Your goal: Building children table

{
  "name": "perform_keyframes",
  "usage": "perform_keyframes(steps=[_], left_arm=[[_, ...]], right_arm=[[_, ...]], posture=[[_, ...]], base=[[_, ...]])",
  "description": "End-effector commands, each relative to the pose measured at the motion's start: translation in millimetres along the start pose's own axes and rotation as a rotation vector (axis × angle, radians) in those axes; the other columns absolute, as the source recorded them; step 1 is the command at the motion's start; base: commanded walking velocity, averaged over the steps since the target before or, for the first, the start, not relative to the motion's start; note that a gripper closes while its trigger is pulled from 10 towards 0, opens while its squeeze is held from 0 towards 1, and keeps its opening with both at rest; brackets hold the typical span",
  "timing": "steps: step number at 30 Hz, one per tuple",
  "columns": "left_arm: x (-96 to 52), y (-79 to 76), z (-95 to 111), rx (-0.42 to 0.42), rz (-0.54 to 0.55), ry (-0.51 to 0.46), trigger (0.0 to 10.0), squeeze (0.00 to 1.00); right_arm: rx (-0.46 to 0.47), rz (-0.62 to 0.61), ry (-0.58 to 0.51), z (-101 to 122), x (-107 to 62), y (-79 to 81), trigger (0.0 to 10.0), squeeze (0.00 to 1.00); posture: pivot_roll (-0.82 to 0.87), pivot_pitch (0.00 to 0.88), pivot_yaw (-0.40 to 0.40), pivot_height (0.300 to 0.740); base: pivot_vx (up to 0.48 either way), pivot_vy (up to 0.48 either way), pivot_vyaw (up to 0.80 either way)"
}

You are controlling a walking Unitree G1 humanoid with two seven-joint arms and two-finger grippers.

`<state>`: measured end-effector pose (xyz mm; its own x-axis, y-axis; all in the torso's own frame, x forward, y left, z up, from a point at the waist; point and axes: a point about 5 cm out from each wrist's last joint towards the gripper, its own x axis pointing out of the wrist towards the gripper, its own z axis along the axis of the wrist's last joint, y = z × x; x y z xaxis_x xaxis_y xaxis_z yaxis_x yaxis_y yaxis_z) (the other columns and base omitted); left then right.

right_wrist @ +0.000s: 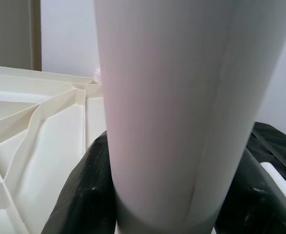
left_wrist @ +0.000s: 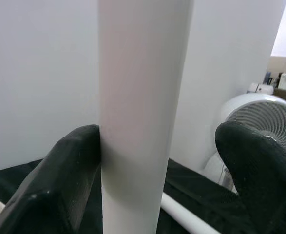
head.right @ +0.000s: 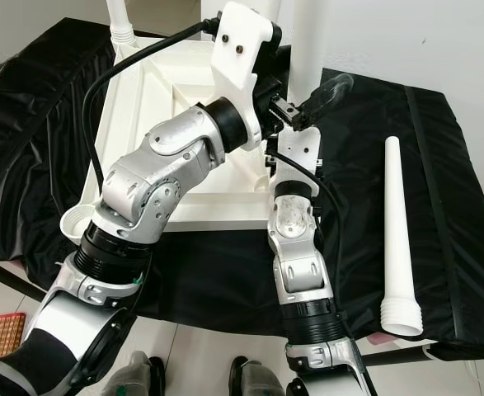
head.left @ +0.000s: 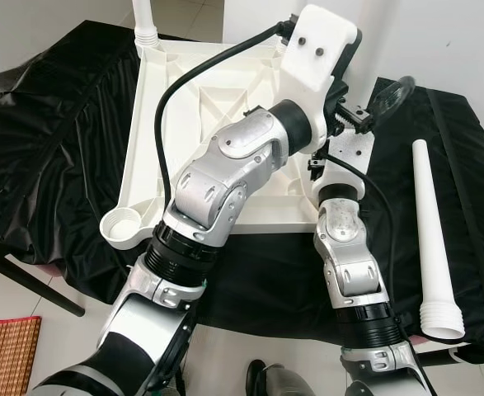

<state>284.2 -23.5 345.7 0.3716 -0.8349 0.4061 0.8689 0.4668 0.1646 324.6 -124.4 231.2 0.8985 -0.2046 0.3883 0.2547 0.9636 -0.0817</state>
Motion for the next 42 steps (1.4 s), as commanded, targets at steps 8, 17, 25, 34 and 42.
perform_keyframes(steps=[8, 17, 25, 34, 42], left_arm=[[-11.5, 6.9, 3, -0.028, -0.015, -0.023, 10.0, 0.00], [-37.2, 13.6, -36, -0.024, 0.031, 0.096, 10.0, 0.00], [-48.2, 15.2, -58, -0.045, 0.072, 0.170, 10.0, 0.00], [-66.2, 3.6, -82, -0.006, 0.005, 0.285, 10.0, 0.00], [-84.6, -11.5, -102, 0.015, -0.072, 0.379, 10.0, 0.00]], right_arm=[[0.041, -0.078, 0.035, -7, 3.6, -20.2, 10.0, 0.00], [0.076, -0.014, 0.040, -8, -1.6, -25.5, 10.0, 0.00], [0.074, 0.017, 0.048, -11, -7.5, -31.4, 10.0, 0.00], [0.063, 0.039, 0.067, -17, -22.8, -45.3, 10.0, 0.00], [0.085, 0.094, 0.082, -19, -34.9, -45.7, 10.0, 0.00]], posture=[[0.07, 0.143, -0.062, 0.740], [0.07, 0.153, -0.054, 0.740], [0.06, 0.169, -0.052, 0.740], [0.05, 0.178, -0.043, 0.740], [0.05, 0.180, -0.037, 0.740]], base=[[0.000, 0.000, 0.00], [0.000, 0.000, 0.00], [0.000, 0.000, 0.00], [0.000, 0.000, 0.00], [0.000, 0.000, 0.00]])
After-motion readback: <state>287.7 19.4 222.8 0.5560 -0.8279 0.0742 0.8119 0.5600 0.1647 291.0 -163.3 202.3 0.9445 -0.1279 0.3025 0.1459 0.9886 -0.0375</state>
